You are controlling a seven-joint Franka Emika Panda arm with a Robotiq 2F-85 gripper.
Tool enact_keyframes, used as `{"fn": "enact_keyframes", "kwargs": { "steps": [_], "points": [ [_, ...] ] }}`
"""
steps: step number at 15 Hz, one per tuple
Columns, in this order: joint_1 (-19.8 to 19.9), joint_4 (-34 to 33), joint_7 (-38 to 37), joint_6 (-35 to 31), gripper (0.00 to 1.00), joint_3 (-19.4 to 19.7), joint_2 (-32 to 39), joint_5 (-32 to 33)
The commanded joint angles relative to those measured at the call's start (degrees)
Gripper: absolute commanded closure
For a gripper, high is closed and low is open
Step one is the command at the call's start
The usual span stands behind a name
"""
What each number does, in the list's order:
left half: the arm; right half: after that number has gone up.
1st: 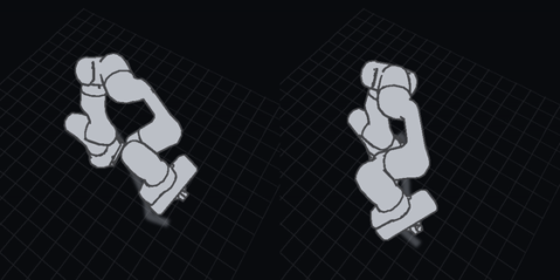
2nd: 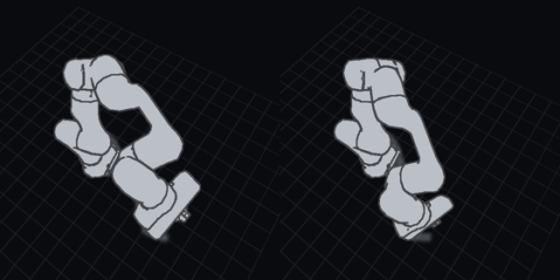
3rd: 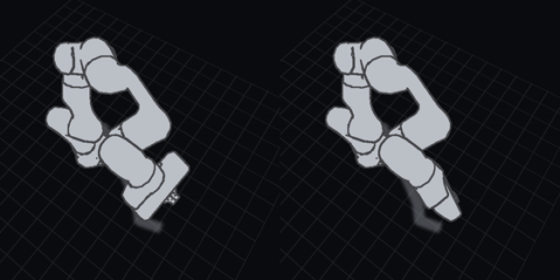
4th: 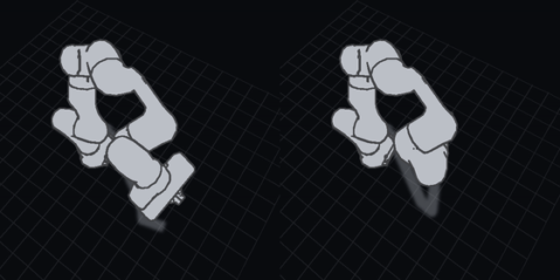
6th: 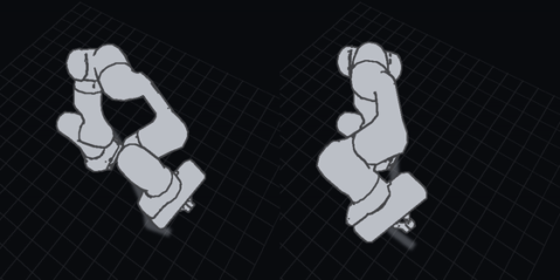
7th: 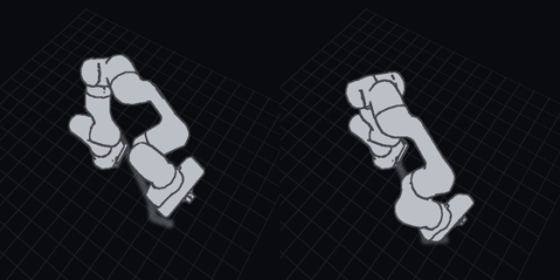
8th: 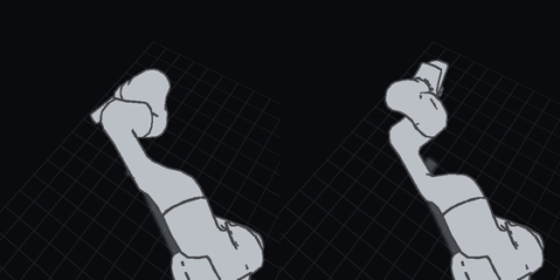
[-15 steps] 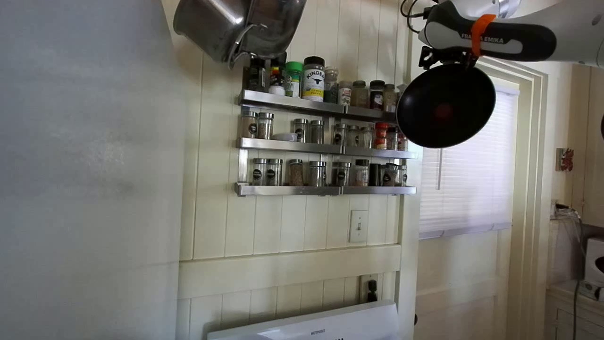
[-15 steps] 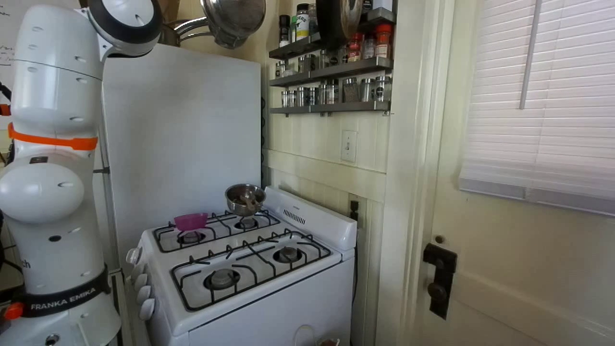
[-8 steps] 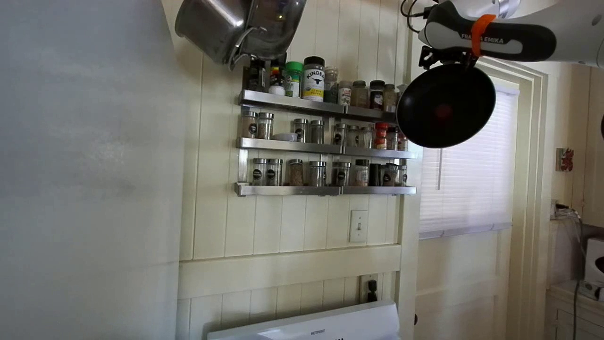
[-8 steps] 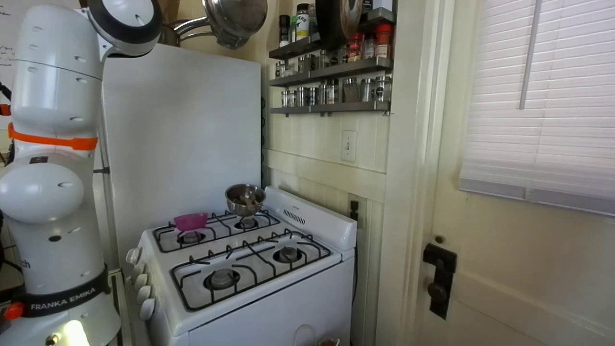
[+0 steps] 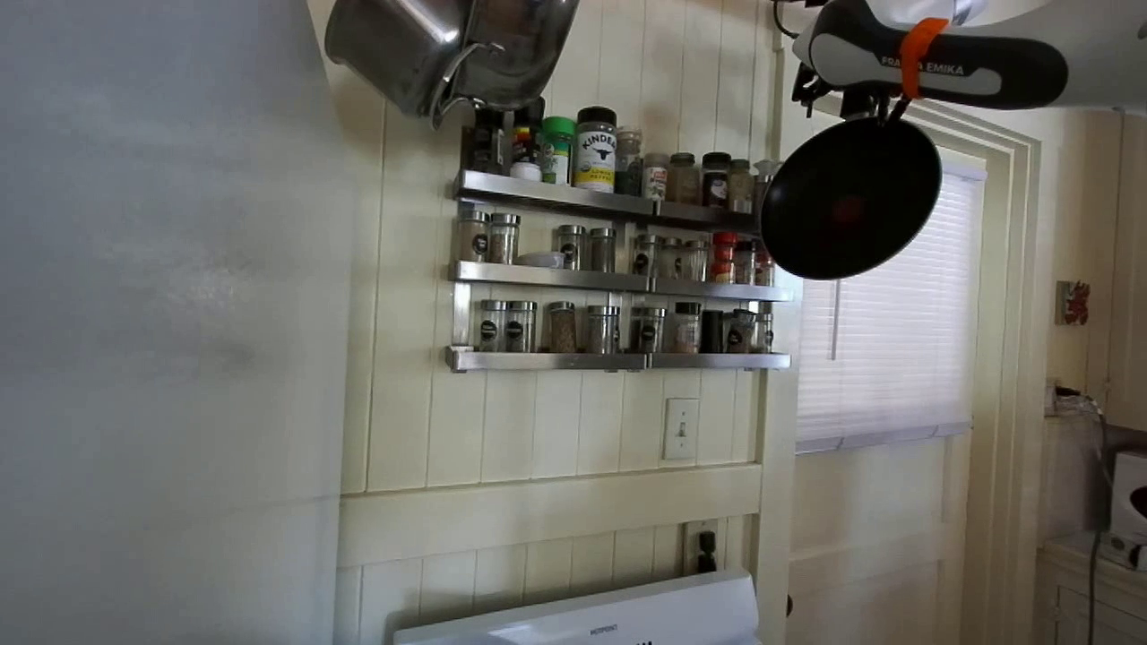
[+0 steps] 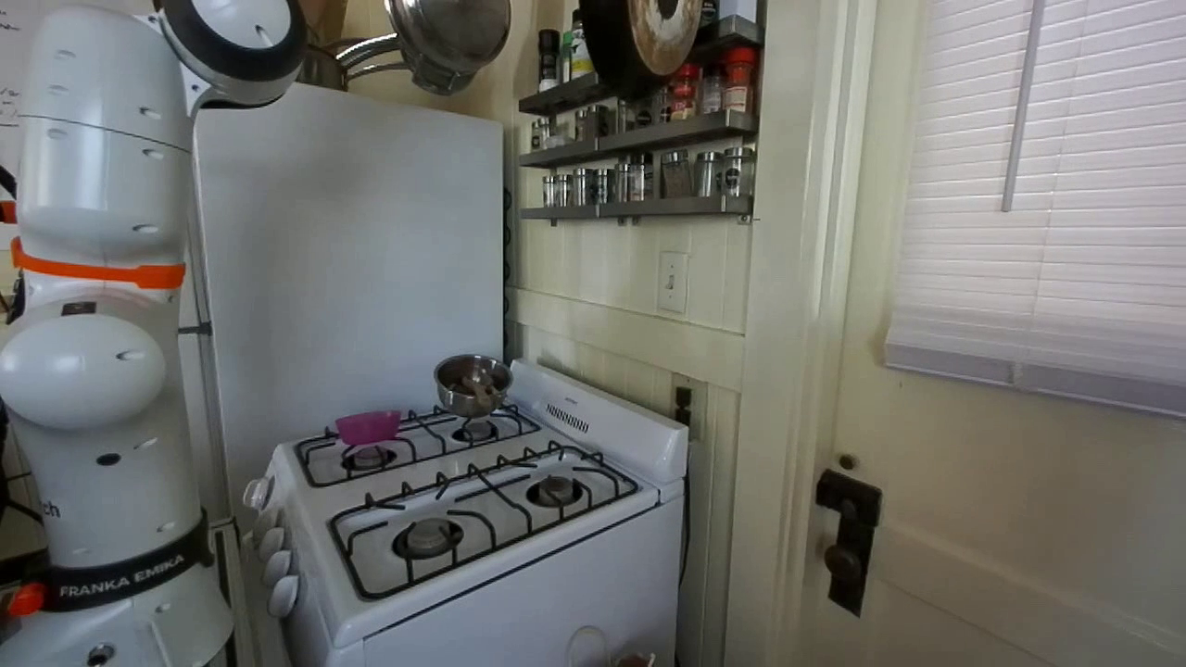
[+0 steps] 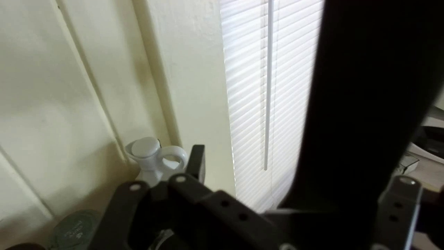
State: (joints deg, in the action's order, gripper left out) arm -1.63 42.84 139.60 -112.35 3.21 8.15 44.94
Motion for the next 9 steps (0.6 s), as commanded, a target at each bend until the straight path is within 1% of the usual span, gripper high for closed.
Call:
{"fn": "enact_keyframes", "kwargs": {
  "steps": [1, 5, 7, 9],
  "points": [
    [-0.38, 0.56, -1.71, -0.63, 0.00, 0.09, -0.44, 1.24],
    [-2.95, 1.77, -11.76, 0.77, 0.00, 0.61, -1.72, 11.43],
    [-4.00, 3.13, -14.86, 1.22, 0.00, 0.29, -2.66, 15.82],
    [-4.77, 5.54, -16.56, -0.21, 0.00, -0.22, -4.20, 18.53]
  ]
}}
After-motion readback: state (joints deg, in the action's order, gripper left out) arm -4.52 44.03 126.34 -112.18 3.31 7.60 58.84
